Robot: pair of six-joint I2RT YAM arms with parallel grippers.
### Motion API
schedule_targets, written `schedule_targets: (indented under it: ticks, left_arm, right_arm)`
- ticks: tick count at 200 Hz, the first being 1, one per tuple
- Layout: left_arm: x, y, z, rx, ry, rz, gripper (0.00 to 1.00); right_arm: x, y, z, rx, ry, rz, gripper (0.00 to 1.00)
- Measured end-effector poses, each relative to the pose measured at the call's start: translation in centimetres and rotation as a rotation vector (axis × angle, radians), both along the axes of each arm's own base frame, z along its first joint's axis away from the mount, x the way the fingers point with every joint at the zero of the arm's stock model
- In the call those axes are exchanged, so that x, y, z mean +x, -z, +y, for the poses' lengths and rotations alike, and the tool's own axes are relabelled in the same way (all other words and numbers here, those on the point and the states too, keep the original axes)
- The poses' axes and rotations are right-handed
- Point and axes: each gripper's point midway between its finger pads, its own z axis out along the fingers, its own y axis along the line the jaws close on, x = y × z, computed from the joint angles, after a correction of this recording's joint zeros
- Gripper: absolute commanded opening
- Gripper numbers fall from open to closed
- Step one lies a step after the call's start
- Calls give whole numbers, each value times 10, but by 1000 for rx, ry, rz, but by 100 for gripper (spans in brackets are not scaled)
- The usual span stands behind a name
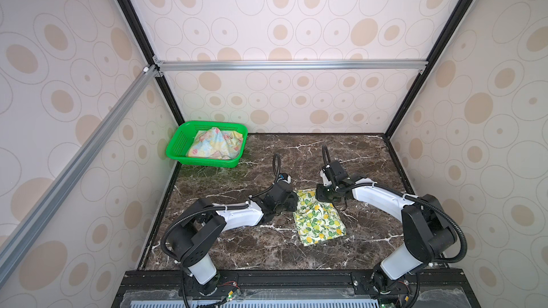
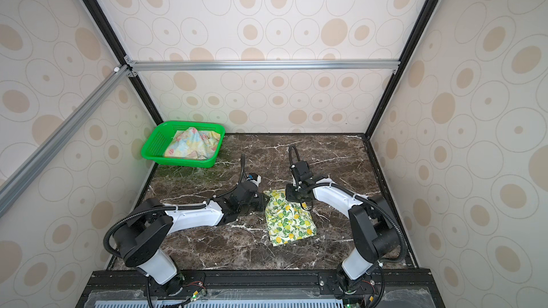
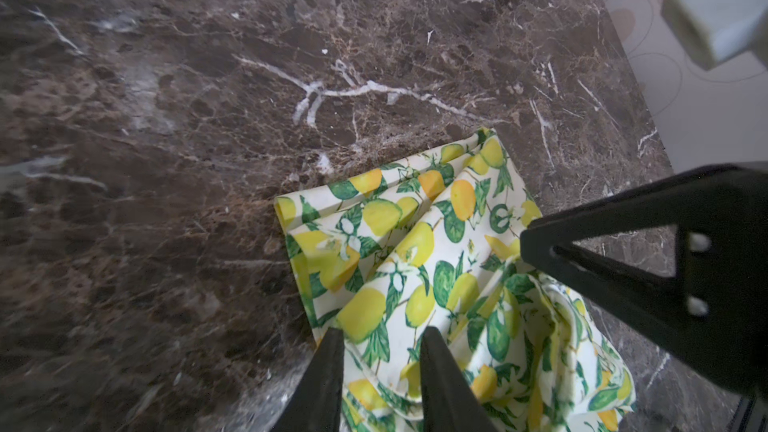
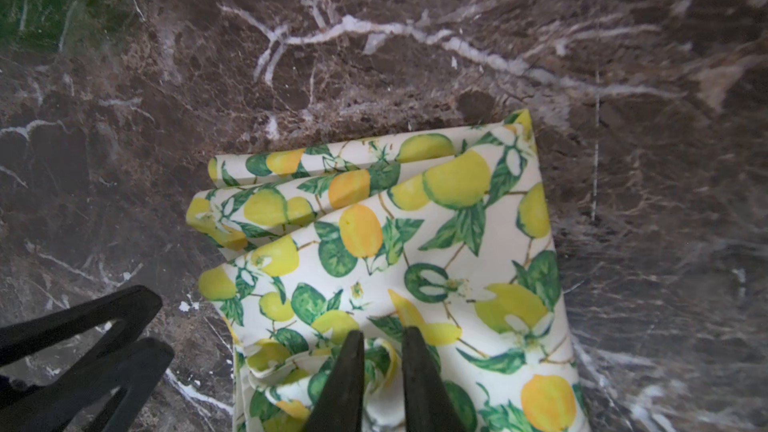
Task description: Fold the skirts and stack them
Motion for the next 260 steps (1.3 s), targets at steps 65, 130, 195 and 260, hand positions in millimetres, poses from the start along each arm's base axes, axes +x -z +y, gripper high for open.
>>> schedule_targets:
  ticks: [65,130,195,260]
  left_arm:
    - [-1,21,-14,-17,46,40,31]
    - [1,25,-16,-19,44,42,31]
    - [2,26,-14,-15,36,43,31]
    - [8,30,-9,2,15,39,31]
  right_arm:
    - [-10,8,0,13,-17,19,16]
    - [-45,-15,13,95,-61,14,16]
    - [-88,-15,42,130,-153,54,16]
    - [-131,-15,56,151,-210,102,16]
